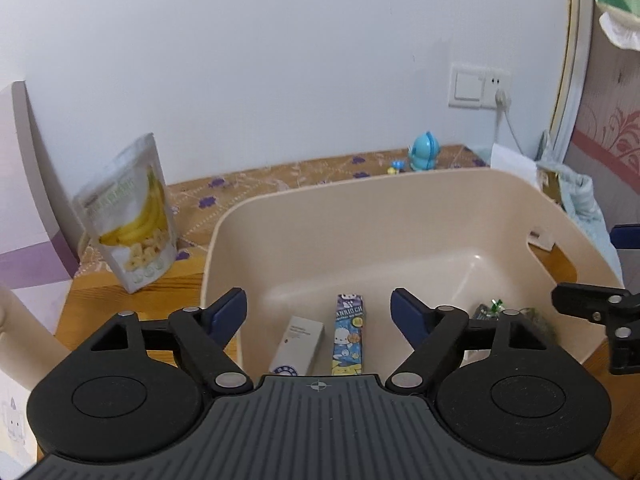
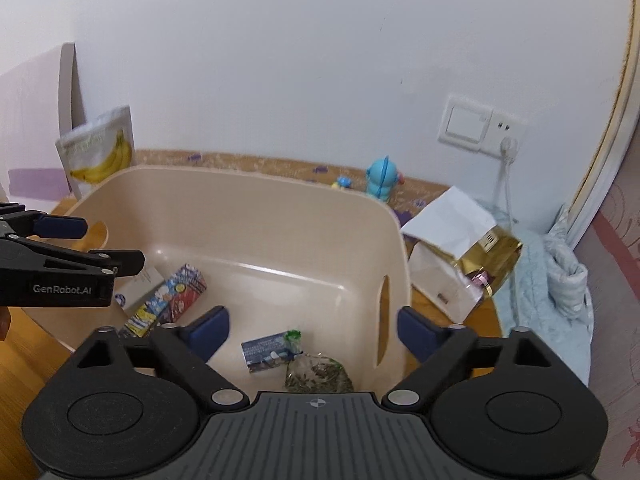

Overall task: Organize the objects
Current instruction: 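Carry the white tube and herb bag over the basket and release both, then move both tools back toward the black box and round tin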

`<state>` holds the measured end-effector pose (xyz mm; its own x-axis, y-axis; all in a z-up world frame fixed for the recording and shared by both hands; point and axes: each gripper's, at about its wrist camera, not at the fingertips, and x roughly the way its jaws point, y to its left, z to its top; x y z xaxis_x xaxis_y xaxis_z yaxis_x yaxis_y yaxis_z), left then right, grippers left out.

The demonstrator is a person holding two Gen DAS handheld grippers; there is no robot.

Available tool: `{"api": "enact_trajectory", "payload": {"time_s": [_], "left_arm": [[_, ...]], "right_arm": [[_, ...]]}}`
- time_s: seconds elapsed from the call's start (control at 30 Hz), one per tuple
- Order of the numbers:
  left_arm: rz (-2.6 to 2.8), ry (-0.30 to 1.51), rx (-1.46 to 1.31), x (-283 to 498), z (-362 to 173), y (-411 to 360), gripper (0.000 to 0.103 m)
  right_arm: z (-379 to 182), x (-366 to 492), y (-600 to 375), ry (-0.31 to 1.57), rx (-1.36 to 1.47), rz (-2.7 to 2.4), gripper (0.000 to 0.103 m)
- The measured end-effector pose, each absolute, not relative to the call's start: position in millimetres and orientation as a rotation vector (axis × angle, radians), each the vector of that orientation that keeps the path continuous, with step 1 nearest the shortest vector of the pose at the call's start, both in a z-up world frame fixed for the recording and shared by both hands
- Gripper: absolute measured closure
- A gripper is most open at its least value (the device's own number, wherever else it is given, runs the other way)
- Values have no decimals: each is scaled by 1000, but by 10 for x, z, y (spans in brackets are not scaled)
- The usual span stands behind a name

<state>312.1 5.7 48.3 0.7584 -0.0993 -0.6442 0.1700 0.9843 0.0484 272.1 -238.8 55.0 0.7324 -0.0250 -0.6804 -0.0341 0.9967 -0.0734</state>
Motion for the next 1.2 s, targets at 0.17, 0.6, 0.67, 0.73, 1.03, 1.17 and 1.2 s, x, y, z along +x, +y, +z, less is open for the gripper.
{"api": "enact_trajectory", "payload": {"time_s": [0.17, 0.6, 0.67, 0.73, 1.03, 1.17, 1.2], "left_arm": [[-139, 667, 79, 2956, 597, 180, 19], [-128, 615, 113, 2479, 721, 460, 15], [-126, 607, 114, 2390, 714, 490, 15], [-133, 613, 110, 2311, 697, 520, 15], [-150, 654, 119, 2089, 507, 565, 15], [-159, 688, 118, 2068, 369, 559, 15], [-160, 696, 121, 2066, 333, 553, 15]], "right_arm": [[678, 2553, -2405, 710, -83, 2, 0], [714, 2237, -2377, 701, -123, 0, 0], [696, 2196, -2374, 703, -128, -3, 0], [666, 2157, -2368, 710, -132, -1, 0], [365, 1977, -2446, 773, -127, -17, 0], [196, 1934, -2496, 817, -106, -19, 0], [155, 1925, -2504, 827, -105, -21, 0]]}}
